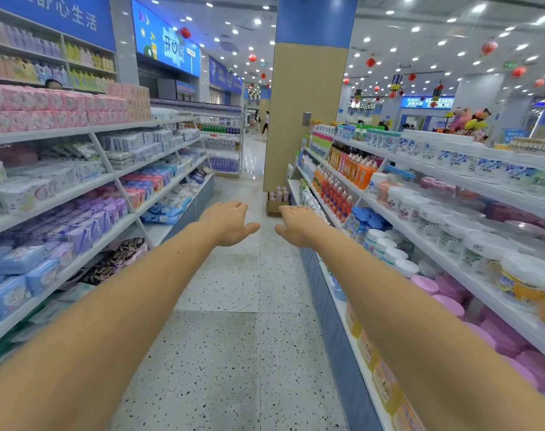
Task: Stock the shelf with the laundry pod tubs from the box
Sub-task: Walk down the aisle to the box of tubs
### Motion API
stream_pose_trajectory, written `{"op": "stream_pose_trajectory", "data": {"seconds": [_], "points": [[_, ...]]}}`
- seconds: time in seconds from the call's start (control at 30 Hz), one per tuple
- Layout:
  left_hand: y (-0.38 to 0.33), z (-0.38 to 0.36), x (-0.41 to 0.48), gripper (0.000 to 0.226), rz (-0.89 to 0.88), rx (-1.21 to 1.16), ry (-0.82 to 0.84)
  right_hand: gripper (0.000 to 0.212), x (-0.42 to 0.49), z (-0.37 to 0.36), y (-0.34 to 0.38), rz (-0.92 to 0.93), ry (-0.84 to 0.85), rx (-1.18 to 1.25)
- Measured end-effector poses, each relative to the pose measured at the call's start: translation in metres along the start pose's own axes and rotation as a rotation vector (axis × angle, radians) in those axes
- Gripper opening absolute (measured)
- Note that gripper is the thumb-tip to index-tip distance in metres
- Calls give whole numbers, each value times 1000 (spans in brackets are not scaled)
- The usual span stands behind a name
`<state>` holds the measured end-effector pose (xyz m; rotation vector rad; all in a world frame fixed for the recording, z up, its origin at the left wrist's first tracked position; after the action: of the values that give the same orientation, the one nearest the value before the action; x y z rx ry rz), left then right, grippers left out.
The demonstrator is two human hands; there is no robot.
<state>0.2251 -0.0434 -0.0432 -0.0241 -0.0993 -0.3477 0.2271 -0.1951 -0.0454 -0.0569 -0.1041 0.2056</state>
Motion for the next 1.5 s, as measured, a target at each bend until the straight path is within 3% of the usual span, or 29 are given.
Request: {"op": "stream_pose_trajectory", "data": {"seconds": [0.3,0.63,1.1,1.5], "points": [[100,-11,207,67,26,44,19,44,216,-19,-31,-30,-22,50],[140,-43,406,63,-15,76,12,42,416,-59,-102,-23,21,36],[196,-53,782,60,49,40,-63,53,785,-74,-265,16,-23,-2],[280,-86,1075,65,40,28,-111,58,1067,-117,-336,49,-49,-32]]}}
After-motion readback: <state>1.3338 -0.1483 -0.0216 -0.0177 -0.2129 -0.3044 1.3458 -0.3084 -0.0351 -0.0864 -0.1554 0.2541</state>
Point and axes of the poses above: each hand's wrist, its own x-axis towards the middle knuckle, its own z-axis out of the back of the hand, y = z × x, the point moved 3 cm from there along x, towards the middle knuckle, and after that the axes turned 2 degrees about y, right-handed, at the moved point
